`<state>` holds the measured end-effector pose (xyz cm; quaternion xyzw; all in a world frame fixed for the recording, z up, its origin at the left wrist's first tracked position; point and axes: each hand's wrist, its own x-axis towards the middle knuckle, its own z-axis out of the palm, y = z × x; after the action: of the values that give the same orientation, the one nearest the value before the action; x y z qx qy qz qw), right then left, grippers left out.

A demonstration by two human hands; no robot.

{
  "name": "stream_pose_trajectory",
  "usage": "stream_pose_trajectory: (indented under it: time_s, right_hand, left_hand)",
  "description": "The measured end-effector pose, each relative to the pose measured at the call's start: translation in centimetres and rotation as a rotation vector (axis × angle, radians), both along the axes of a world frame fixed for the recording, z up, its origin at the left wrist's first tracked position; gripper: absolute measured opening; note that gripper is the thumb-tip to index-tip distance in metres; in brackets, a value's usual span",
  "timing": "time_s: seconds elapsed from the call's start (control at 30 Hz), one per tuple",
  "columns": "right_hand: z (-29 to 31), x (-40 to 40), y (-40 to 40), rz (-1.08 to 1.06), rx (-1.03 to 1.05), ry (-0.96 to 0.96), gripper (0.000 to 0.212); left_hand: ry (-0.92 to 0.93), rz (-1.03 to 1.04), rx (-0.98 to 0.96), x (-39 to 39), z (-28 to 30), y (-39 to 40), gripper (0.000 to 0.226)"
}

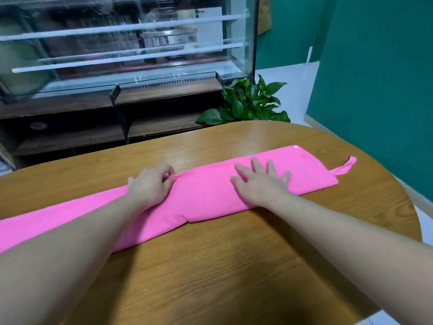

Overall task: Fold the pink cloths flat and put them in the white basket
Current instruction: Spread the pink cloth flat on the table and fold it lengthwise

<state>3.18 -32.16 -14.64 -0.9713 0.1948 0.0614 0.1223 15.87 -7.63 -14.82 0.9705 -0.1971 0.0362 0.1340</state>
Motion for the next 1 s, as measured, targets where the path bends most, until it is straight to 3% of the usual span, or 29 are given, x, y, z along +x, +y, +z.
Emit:
stream_pose_trajectory:
  time_s: [0.2,0.3,0.4,0.7,0.87,1.0]
  right_hand:
    - [-1.5,-0.3,-0.4,-0.027,-0.084,0.038,0.058]
    - [-1.4,-0.2,-0.7,-0.017,-0.096,0.047,0.058]
    - [-1.4,0.1,-0.8,-0.001,-0.099,0.044,0.058]
    - [-1.3,1.4,-2.6,0.068,-0.137,0.009,0.061]
    - [-0.2,2.1,-2.3,0.027,-0.075,0.095,0.059]
    - [0.8,3.2,3.5,0.120,-0.121,-0.050,0.061]
  left_hand:
    - [-0.050,-0.008,-0.083,-1.3,-1.1,-0.7,0.027]
    - [-0.086,-0.255,-0.075,-2.6,-1.1,1.2,0.048]
    - [0.053,-0.449,0.050,-3.5,-1.5,4.1,0.063]
    - [0.048,-0.483,0.287,-3.5,-1.8,5.3,0.077]
    - [0.078,-0.438,0.332,-3.7,-1.9,4.8,0.092]
    - [0.108,-0.408,0.329,-3.7,-1.6,4.6,0.098]
